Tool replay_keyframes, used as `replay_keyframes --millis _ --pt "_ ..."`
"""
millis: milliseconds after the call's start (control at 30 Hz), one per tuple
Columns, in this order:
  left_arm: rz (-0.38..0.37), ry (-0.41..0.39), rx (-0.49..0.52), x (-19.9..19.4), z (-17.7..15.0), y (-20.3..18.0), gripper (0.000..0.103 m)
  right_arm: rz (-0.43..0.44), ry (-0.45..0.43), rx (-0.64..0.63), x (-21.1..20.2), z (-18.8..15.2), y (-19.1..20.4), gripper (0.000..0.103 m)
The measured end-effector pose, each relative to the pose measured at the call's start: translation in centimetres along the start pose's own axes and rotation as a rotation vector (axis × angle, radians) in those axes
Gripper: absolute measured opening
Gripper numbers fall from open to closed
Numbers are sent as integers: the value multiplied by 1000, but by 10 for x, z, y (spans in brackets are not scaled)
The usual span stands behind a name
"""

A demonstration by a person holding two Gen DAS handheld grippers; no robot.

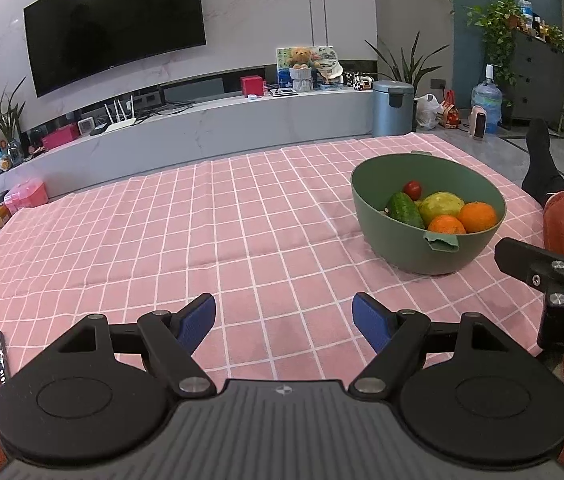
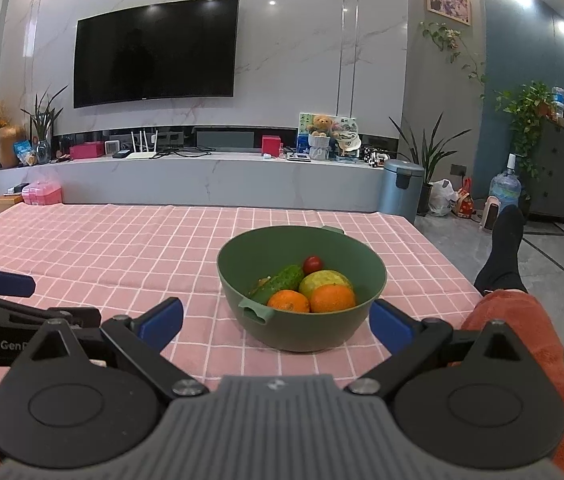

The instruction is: Organize fruits

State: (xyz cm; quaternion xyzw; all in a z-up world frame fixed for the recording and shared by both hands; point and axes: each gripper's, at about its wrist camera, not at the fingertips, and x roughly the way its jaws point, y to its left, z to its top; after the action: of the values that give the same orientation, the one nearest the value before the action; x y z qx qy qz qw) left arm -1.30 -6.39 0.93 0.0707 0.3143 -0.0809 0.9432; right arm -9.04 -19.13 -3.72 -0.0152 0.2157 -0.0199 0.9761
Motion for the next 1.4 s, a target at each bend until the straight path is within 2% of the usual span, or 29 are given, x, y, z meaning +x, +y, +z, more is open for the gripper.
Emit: replay_keyframes --millis 1400 --pt "4 7 -14 -2 4 5 92 14 -3 -13 -1 1 3 96"
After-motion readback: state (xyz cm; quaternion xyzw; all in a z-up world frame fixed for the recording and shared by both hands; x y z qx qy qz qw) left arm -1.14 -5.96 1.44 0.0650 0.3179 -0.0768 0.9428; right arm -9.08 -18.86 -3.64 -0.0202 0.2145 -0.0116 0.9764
